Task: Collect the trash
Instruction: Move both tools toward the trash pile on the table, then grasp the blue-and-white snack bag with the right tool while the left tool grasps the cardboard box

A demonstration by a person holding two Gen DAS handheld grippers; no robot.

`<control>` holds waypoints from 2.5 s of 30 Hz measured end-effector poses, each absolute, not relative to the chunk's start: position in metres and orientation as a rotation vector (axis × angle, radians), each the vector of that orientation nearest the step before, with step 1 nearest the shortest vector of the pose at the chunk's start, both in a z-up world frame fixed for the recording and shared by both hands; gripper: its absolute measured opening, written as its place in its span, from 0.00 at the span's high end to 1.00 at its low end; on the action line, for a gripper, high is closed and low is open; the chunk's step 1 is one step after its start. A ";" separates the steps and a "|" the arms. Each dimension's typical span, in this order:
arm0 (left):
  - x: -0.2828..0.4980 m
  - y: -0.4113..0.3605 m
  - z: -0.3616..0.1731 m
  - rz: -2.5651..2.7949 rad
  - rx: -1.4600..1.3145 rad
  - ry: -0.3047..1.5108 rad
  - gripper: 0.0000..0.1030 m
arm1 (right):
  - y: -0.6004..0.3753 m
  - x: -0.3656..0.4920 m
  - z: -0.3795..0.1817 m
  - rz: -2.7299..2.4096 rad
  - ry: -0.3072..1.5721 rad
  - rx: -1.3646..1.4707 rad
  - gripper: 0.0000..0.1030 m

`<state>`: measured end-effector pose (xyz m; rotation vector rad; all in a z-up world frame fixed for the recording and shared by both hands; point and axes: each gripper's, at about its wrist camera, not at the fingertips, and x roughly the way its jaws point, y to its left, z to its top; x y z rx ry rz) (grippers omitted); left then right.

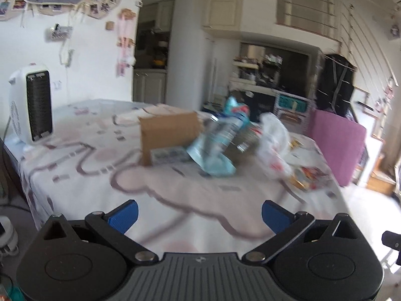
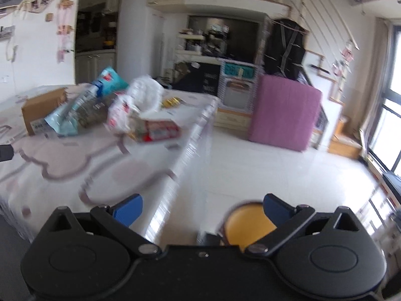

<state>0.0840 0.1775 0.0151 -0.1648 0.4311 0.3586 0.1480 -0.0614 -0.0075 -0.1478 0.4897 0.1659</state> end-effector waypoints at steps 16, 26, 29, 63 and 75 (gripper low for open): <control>0.144 0.272 0.010 0.373 -0.147 0.457 0.00 | 0.105 0.280 0.011 0.486 0.524 0.083 0.00; 0.178 0.300 0.022 0.345 -0.166 0.430 0.00 | 0.163 0.337 -0.038 0.534 0.648 0.300 0.37; 0.195 0.316 0.019 0.308 -0.206 0.434 0.00 | 0.172 0.339 -0.047 0.580 0.690 0.305 0.61; 0.235 0.337 -0.001 0.057 -0.099 0.482 0.00 | 0.020 0.228 -0.005 0.783 0.779 -0.200 0.83; 0.253 0.307 -0.022 0.058 -0.061 0.474 0.43 | 0.004 0.215 -0.009 0.540 0.732 0.072 0.36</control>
